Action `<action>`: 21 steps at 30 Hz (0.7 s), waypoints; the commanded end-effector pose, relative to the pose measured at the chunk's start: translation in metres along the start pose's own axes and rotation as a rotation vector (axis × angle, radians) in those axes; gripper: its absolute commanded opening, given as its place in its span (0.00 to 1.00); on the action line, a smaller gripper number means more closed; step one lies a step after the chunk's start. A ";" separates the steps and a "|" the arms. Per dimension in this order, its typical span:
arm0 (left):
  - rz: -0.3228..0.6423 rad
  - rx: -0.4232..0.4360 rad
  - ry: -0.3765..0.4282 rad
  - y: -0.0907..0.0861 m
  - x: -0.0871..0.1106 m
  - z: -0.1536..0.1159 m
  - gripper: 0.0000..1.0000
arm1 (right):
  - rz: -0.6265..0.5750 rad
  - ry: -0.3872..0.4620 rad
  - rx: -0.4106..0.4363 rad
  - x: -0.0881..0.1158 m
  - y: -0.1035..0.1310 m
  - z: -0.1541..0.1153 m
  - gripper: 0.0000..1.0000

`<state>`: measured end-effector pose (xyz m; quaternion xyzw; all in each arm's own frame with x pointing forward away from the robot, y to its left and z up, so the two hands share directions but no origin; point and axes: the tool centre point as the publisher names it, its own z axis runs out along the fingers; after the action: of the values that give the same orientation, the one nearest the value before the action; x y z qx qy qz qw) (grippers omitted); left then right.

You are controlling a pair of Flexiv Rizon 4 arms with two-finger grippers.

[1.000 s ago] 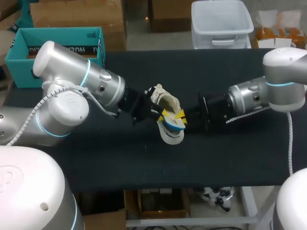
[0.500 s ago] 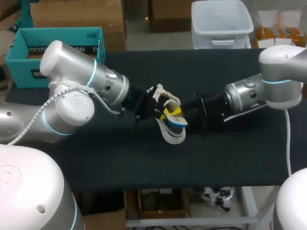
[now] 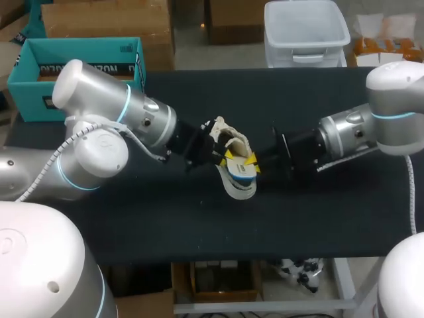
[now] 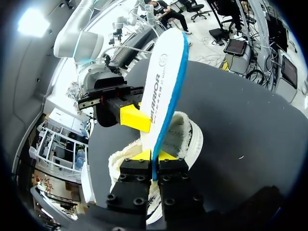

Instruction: Open the shoe tongue, take the insole out of the shoe, put the insole back into the shoe, and pack the shoe into the shoebox

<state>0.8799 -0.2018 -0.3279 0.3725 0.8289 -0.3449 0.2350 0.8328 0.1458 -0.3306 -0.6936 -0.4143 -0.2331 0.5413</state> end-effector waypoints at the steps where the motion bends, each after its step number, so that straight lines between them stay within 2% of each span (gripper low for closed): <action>1: 0.003 0.011 -0.011 -0.009 0.004 -0.005 0.43 | -0.003 -0.001 -0.016 -0.002 0.000 0.000 0.00; 3: 0.011 0.013 -0.019 -0.014 0.006 -0.007 0.45 | -0.007 0.006 -0.014 -0.004 0.003 -0.001 0.00; 10: 0.029 0.019 -0.037 -0.025 0.010 -0.009 0.30 | -0.010 0.023 -0.012 -0.008 0.007 -0.003 0.00; 12: 0.030 0.021 -0.039 -0.026 0.010 -0.009 0.23 | -0.010 0.025 -0.011 -0.007 0.008 -0.004 0.00; 14: 0.031 0.023 -0.042 -0.027 0.009 -0.008 0.00 | -0.009 0.026 -0.009 -0.007 0.009 -0.004 0.00; 21: 0.029 0.000 -0.026 -0.016 0.006 0.002 0.00 | -0.006 0.017 0.001 -0.002 0.020 -0.001 0.00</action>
<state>0.8575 -0.2025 -0.3210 0.3805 0.8175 -0.3509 0.2526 0.8399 0.1414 -0.3386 -0.6938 -0.4092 -0.2456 0.5393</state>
